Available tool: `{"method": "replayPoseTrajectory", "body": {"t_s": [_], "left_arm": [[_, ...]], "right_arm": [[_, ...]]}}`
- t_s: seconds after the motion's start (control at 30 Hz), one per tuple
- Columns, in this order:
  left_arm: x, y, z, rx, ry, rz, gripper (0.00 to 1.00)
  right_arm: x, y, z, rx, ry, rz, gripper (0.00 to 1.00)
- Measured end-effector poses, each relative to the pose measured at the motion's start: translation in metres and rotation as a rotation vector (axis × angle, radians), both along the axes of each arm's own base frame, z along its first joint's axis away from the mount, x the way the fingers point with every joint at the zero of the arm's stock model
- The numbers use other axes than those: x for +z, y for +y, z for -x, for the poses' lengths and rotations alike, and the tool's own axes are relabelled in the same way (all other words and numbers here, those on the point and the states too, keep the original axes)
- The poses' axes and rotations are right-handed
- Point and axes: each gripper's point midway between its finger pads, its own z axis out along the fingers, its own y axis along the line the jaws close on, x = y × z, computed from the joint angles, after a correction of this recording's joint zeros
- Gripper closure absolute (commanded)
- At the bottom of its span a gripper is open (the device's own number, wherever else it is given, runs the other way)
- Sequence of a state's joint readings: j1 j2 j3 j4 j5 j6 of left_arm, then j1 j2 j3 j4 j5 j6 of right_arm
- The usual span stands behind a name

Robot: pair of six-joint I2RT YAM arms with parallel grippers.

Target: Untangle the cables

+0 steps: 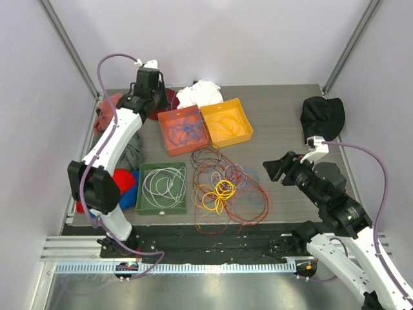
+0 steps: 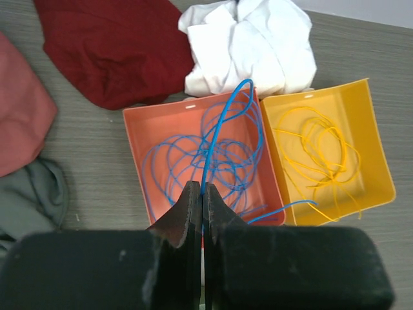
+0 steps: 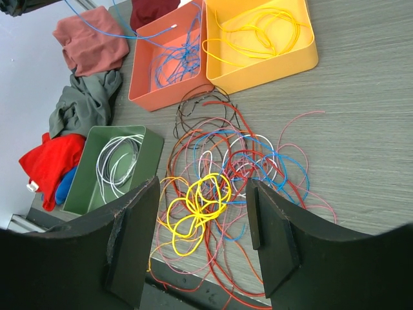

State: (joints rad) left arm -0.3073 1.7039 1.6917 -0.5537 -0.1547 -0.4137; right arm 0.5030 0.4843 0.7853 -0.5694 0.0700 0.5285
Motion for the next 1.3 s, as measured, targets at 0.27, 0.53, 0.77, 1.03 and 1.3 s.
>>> {"method": "replayPoseTrajectory", "body": {"t_s": [0.27,0.53,0.77,1.03,1.3], "left_arm": [[-0.065,0.011,-0.025,0.077,0.114,-0.104,1.0],[-0.119,0.022,-0.029,0.126,0.21,-0.184,0.94],[-0.129,0.011,-0.024,0.08,0.22,-0.147,0.25],[-0.103,0.002,0.0,0.051,0.179,-0.129,0.0],[-0.005,-0.051,0.052,-0.068,-0.069,-0.037,0.0]], "right_arm": [[-0.007,-0.001,0.0,-0.003,0.012,0.011,0.36],[-0.01,-0.005,0.0,-0.015,0.015,0.03,0.36],[-0.017,-0.003,-0.004,-0.013,0.036,0.054,0.36],[-0.023,-0.002,-0.006,-0.011,0.051,0.063,0.37],[-0.038,0.003,-0.012,-0.012,0.068,0.058,0.37]]}}
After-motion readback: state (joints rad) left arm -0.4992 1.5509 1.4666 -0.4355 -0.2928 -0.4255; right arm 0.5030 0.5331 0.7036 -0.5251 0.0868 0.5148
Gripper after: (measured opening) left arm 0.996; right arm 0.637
